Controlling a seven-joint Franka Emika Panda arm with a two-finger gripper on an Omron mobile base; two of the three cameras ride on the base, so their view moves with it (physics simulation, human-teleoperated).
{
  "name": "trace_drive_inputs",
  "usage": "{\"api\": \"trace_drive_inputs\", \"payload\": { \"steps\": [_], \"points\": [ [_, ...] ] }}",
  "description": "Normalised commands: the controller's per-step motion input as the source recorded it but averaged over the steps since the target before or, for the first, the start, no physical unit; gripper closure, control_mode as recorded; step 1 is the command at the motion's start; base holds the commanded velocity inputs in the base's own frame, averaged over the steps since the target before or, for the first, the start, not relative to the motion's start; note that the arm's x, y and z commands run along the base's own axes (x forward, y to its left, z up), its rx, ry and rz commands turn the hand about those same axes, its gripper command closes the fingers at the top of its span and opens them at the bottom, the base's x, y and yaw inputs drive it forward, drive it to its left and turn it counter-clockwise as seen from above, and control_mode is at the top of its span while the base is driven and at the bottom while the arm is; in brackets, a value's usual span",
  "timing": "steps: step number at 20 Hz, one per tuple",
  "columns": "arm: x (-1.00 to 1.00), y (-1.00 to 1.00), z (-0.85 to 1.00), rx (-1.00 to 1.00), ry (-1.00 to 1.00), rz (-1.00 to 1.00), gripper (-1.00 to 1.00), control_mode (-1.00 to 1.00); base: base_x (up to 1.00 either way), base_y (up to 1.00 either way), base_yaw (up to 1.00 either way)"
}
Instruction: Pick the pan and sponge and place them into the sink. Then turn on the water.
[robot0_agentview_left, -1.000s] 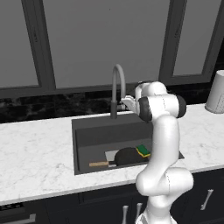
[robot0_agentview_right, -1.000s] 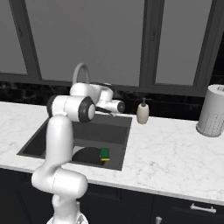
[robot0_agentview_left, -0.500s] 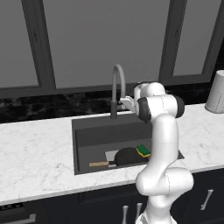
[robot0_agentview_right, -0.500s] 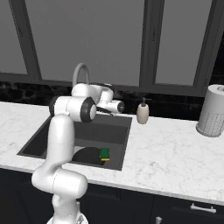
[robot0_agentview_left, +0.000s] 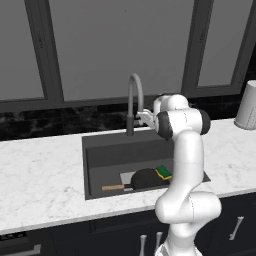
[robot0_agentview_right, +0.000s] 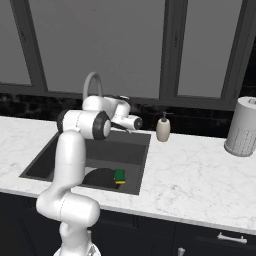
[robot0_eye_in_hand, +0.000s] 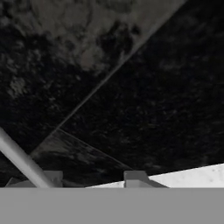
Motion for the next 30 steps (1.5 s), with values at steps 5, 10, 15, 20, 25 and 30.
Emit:
{"api": "trace_drive_inputs", "payload": {
  "steps": [5, 10, 15, 20, 25, 30],
  "points": [
    [0.00, -0.11, 0.00, 0.21, 0.04, -0.03, 1.00, -1.00, 0.00, 0.00, 0.00],
    [0.00, -0.19, 0.00, 0.26, 0.08, -0.03, 1.00, -1.00, 0.00, 0.00, 0.00],
    [0.00, -0.22, 0.00, 0.27, 0.12, -0.03, 1.00, -1.00, 0.00, 0.00, 0.00],
    [0.03, -0.24, 0.00, 0.26, 0.15, -0.04, 1.00, -1.00, 0.00, 0.00, 0.00],
    [0.03, -0.11, 0.00, 0.12, 0.07, -0.03, 1.00, -1.00, 0.00, 0.00, 0.00],
    [0.00, 0.00, 0.00, 0.00, 0.00, 0.00, 1.00, -1.00, 0.00, 0.00, 0.00]
  ]
}}
